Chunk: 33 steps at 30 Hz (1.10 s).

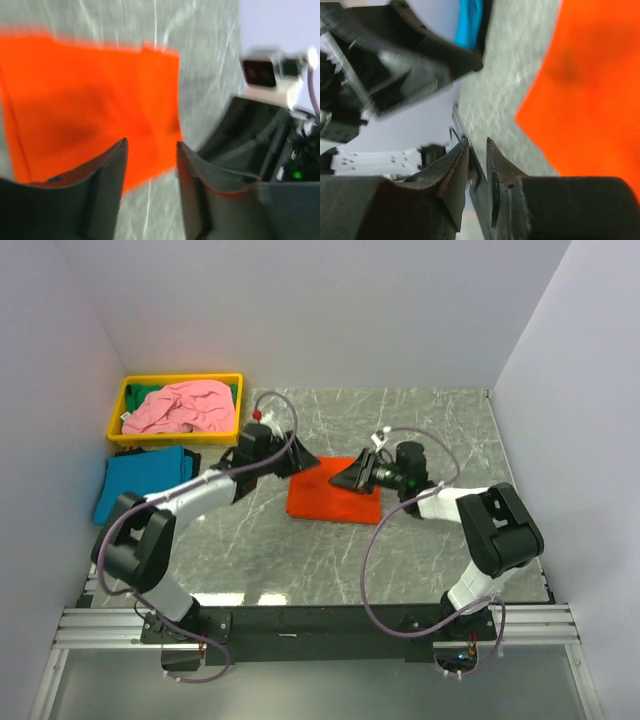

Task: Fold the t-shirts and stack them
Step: Fold the tshirt

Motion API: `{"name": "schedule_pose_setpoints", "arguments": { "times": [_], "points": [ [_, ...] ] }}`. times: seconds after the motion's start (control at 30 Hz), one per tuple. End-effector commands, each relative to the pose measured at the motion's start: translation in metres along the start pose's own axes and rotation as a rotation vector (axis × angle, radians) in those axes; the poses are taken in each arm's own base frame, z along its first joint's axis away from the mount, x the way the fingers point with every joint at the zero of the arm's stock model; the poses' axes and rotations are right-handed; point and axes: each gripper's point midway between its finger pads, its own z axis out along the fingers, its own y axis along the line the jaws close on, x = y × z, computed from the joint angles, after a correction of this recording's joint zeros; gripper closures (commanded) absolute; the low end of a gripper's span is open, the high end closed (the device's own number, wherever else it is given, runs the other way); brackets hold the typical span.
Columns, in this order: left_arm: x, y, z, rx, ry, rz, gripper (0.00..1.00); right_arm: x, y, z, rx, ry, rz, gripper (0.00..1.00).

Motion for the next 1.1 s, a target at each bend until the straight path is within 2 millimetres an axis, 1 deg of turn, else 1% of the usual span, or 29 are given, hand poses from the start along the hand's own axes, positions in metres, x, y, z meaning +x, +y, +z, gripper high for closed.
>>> {"name": "schedule_pose_setpoints", "arguments": {
  "times": [0.0, 0.03, 0.07, 0.1, 0.13, 0.17, 0.2, 0.23, 0.27, 0.3, 0.33, 0.37, 0.4, 0.43, 0.47, 0.5, 0.53, 0.57, 0.6, 0.63, 0.67, 0.7, 0.8, 0.87, 0.9, 0.93, 0.97, 1.0, 1.07],
  "points": [
    [0.046, 0.029, -0.006, -0.079, 0.037, -0.049, 0.53, 0.026, -0.009, 0.011, 0.009, -0.002, 0.04, 0.72],
    [0.056, 0.029, -0.004, -0.063, 0.047, -0.053, 0.56, 0.034, -0.023, 0.017, 0.026, 0.017, 0.069, 0.74],
    [0.075, 0.045, -0.005, -0.085, 0.083, -0.068, 0.61, 0.042, -0.025, 0.023, 0.014, 0.036, 0.066, 0.75],
    [0.086, 0.052, -0.003, -0.097, 0.102, -0.086, 0.63, 0.048, -0.032, 0.027, 0.022, 0.057, 0.086, 0.76],
    [0.1, 0.071, 0.002, -0.142, 0.134, -0.11, 0.67, 0.058, -0.055, 0.032, 0.06, 0.079, 0.134, 0.78],
    [0.113, 0.081, 0.001, -0.162, 0.165, -0.129, 0.74, 0.06, -0.058, 0.034, 0.038, 0.071, 0.132, 0.79],
    [0.121, 0.09, 0.002, -0.186, 0.184, -0.145, 0.78, 0.071, -0.081, 0.032, 0.076, 0.078, 0.216, 0.81],
    [0.128, 0.105, 0.003, -0.232, 0.185, -0.154, 0.81, 0.074, -0.089, 0.03, 0.08, 0.073, 0.24, 0.82],
    [0.135, 0.116, -0.001, -0.266, 0.195, -0.169, 0.85, 0.074, -0.092, 0.029, 0.064, 0.06, 0.24, 0.82],
    [0.138, 0.123, -0.003, -0.286, 0.198, -0.179, 0.85, 0.081, -0.11, 0.024, 0.098, 0.061, 0.292, 0.82],
    [0.136, 0.129, -0.006, -0.308, 0.187, -0.185, 0.86, 0.083, -0.114, 0.021, 0.102, 0.059, 0.305, 0.83],
    [0.139, 0.137, -0.011, -0.334, 0.191, -0.193, 0.86, 0.086, -0.116, 0.016, 0.098, 0.054, 0.31, 0.83],
    [0.14, 0.141, -0.014, -0.352, 0.19, -0.193, 0.86, 0.084, -0.116, 0.012, 0.094, 0.046, 0.318, 0.83],
    [0.136, 0.142, -0.018, -0.357, 0.177, -0.191, 0.87, 0.078, -0.116, 0.006, 0.089, 0.027, 0.317, 0.83],
    [0.136, 0.147, -0.022, -0.375, 0.171, -0.19, 0.87, 0.078, -0.116, 0.0, 0.092, 0.024, 0.323, 0.83],
    [0.136, 0.148, -0.025, -0.381, 0.171, -0.189, 0.87, 0.071, -0.106, -0.004, 0.075, 0.01, 0.289, 0.83],
    [0.132, 0.146, -0.027, -0.377, 0.161, -0.191, 0.87, 0.065, -0.104, -0.009, 0.076, -0.008, 0.279, 0.83],
    [0.132, 0.146, -0.028, -0.376, 0.161, -0.192, 0.87, 0.067, -0.106, -0.015, 0.102, -0.005, 0.294, 0.83],
    [0.131, 0.145, -0.029, -0.374, 0.157, -0.19, 0.87, 0.065, -0.105, -0.018, 0.109, -0.011, 0.255, 0.83],
    [0.129, 0.143, -0.03, -0.37, 0.154, -0.189, 0.86, 0.057, -0.094, -0.022, 0.105, -0.028, 0.214, 0.83],
    [0.129, 0.143, -0.031, -0.376, 0.155, -0.189, 0.86, 0.062, -0.106, -0.028, 0.176, -0.015, 0.249, 0.83],
    [0.128, 0.144, -0.032, -0.383, 0.15, -0.186, 0.85, 0.055, -0.106, -0.032, 0.21, -0.04, 0.171, 0.83],
    [0.128, 0.145, -0.035, -0.394, 0.148, -0.187, 0.86, 0.061, -0.13, -0.047, 0.334, -0.045, 0.166, 0.83],
    [0.128, 0.147, -0.038, -0.404, 0.142, -0.192, 0.86, 0.065, -0.136, -0.055, 0.326, -0.064, 0.189, 0.83],
    [0.127, 0.147, -0.039, -0.408, 0.138, -0.196, 0.86, 0.063, -0.141, -0.061, 0.32, -0.092, 0.236, 0.83],
    [0.125, 0.148, -0.04, -0.409, 0.13, -0.202, 0.86, 0.069, -0.148, -0.065, 0.315, -0.09, 0.279, 0.83],
    [0.126, 0.15, -0.043, -0.419, 0.132, -0.208, 0.86, 0.07, -0.146, -0.069, 0.284, -0.113, 0.278, 0.83],
    [0.125, 0.15, -0.044, -0.42, 0.126, -0.217, 0.85, 0.071, -0.154, -0.074, 0.288, -0.128, 0.34, 0.83],
    [0.12, 0.148, -0.048, -0.416, 0.109, -0.226, 0.84, 0.072, -0.146, -0.076, 0.233, -0.138, 0.339, 0.83]
  ]
}}
